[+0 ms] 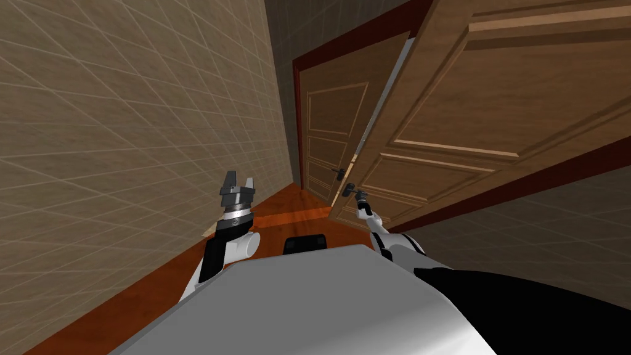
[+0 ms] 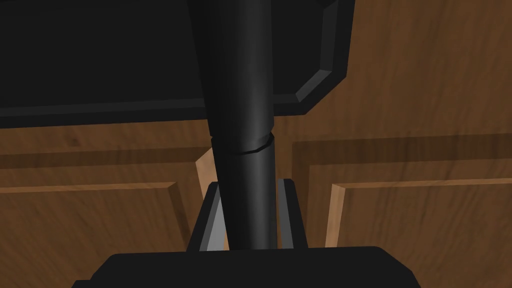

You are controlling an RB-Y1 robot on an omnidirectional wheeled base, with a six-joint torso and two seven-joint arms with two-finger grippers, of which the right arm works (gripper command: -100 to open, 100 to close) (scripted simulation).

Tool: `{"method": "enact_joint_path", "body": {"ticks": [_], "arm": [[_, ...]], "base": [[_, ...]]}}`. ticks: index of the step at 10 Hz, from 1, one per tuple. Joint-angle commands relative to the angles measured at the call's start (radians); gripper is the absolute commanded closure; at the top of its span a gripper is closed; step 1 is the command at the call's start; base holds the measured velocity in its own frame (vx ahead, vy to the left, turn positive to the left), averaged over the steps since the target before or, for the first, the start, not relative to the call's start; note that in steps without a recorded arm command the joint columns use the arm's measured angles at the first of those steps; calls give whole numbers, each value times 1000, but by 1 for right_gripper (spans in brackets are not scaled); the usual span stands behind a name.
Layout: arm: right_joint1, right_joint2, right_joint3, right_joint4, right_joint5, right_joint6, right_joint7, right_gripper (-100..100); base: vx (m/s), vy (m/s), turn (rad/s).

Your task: Pull the door open

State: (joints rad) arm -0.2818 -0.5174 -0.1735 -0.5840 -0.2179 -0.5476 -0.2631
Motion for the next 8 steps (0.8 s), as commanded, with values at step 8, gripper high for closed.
{"method": "enact_joint_path", "body": {"ticks": [8], "arm": [[17, 19, 86, -84, 32, 11, -45, 100]], "base": [[-188, -40, 57]]}}
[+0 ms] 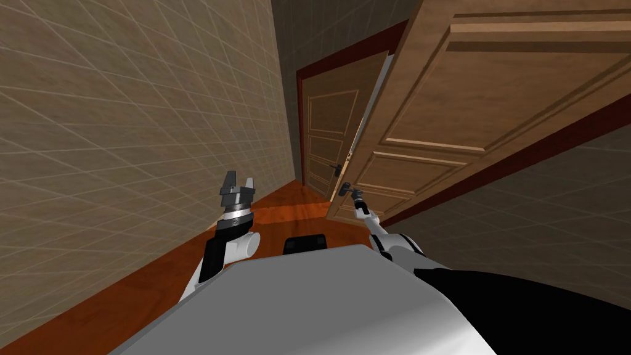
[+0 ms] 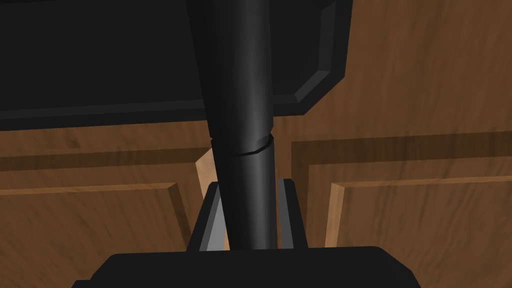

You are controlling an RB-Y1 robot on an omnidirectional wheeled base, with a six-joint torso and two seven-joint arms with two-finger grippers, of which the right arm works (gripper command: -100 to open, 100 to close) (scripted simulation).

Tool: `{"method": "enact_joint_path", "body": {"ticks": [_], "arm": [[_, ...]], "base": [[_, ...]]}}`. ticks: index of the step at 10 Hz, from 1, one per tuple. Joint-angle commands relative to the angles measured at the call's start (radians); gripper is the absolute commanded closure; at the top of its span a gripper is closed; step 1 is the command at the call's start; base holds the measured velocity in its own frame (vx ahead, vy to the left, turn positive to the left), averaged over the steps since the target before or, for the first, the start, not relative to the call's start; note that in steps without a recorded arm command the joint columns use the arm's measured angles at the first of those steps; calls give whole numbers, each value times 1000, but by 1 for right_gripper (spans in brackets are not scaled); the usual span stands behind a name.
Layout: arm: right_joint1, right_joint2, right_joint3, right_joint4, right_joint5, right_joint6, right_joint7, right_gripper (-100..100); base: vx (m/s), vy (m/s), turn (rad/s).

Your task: Pull the door open

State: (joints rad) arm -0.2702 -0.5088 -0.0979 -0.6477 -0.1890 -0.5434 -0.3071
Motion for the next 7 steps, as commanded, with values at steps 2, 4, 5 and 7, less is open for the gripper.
{"method": "enact_joint_path", "body": {"ticks": [2, 4, 5, 7], "arm": [[3, 3, 20, -4, 7, -2, -12, 100], [3, 2, 41, -14, 15, -5, -26, 100], [4, 2, 53, -20, 19, -6, -34, 100], [4, 1, 66, -26, 23, -8, -42, 100]], "base": [[-132, -23, 25], [-207, -91, 75], [-163, -101, 75], [-174, -71, 60]]}}
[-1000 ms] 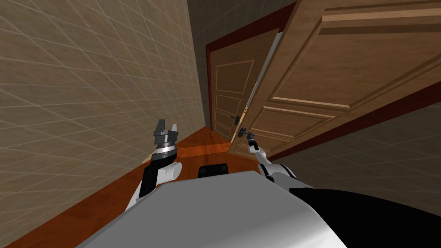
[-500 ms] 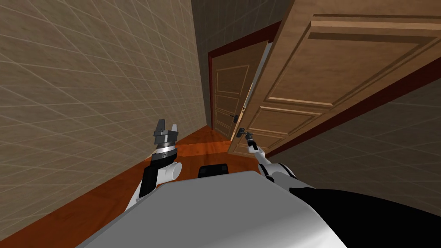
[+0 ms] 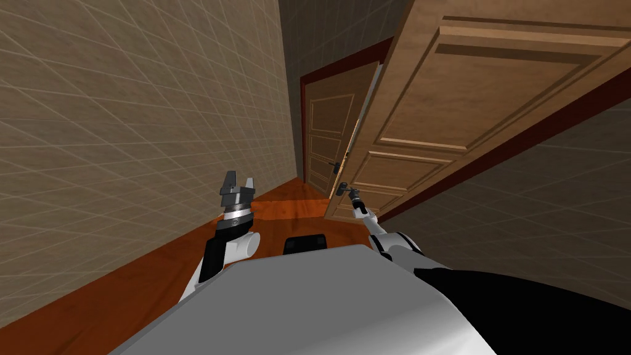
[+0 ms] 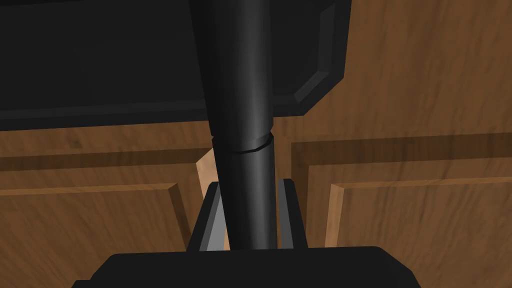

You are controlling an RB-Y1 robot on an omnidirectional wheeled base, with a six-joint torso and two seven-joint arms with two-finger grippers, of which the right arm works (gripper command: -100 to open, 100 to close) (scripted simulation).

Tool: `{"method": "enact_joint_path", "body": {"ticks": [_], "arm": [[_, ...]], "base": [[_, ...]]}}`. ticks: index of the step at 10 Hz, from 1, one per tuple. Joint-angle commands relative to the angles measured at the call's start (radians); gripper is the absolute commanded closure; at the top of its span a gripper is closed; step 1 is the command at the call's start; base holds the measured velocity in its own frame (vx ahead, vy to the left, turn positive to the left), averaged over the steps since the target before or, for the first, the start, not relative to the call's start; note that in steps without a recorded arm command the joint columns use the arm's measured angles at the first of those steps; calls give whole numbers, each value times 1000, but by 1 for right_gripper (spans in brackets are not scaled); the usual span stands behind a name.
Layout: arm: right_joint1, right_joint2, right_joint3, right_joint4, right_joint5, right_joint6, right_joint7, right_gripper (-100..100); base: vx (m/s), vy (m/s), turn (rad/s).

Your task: Pull the door open

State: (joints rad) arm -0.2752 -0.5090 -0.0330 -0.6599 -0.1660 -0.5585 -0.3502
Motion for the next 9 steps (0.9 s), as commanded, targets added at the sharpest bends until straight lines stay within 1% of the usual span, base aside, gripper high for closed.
{"method": "enact_joint_path", "body": {"ticks": [1, 2, 4, 5, 6, 7, 9], "arm": [[9, 1, 27, -27, 9, 4, -16, 100], [9, 0, 33, -30, 11, 3, -20, 100], [10, 0, 59, -42, 20, 0, -37, 100], [10, -1, 66, -46, 23, -1, -42, 100], [20, -10, 51, -60, 18, 9, -36, 100], [30, -13, 73, -72, 24, 6, -51, 100], [36, -20, 100, -88, 31, -4, -71, 100]], "base": [[-167, -56, 59], [-197, -70, 60], [-200, -35, 58], [-220, -69, 45], [-102, -48, 14], [-129, -51, 33], [-169, -82, 63]]}}
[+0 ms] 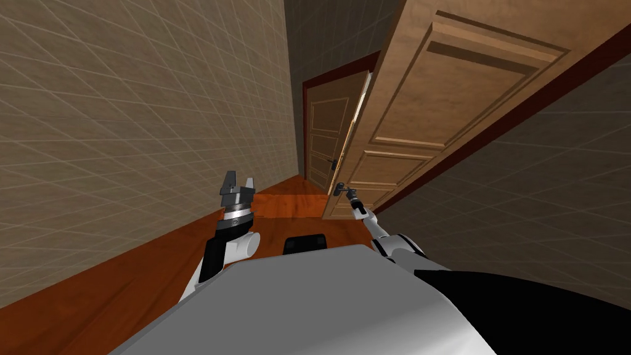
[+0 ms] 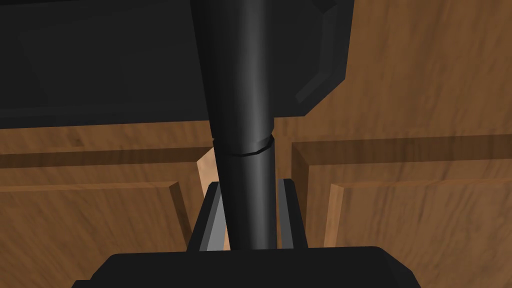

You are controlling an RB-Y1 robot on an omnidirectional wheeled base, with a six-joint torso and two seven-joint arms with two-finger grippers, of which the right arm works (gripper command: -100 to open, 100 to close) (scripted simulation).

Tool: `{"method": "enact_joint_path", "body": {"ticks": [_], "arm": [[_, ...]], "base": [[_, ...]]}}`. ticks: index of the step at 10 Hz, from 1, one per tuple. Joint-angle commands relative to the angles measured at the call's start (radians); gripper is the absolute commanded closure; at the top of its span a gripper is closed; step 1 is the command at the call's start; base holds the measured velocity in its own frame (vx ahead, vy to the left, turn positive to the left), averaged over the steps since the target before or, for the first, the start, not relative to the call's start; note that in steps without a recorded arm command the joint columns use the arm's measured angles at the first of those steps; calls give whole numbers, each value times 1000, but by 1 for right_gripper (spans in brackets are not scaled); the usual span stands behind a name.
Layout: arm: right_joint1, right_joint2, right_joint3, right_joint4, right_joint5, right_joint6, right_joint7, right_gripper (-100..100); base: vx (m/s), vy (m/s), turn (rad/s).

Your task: Pull the door open

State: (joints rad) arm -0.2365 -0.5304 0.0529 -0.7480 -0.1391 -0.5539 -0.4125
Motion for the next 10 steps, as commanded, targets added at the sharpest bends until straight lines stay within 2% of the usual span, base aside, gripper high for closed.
{"method": "enact_joint_path", "body": {"ticks": [1, 3, 4, 8, 9, 10], "arm": [[0, -1, 22, -4, 6, -11, -14, 100], [8, -10, 54, -22, 15, -22, -38, 100], [8, -10, 54, -22, 15, -22, -38, 100], [21, -25, 107, -53, 29, -41, -77, 100], [19, -30, 93, -50, 25, -36, -71, 100], [31, -42, 117, -65, 31, -49, -89, 100]], "base": [[-163, -96, 55], [-191, -88, 67], [-137, -54, 23], [-158, -77, 44], [-85, -31, 10], [-94, -52, 14]]}}
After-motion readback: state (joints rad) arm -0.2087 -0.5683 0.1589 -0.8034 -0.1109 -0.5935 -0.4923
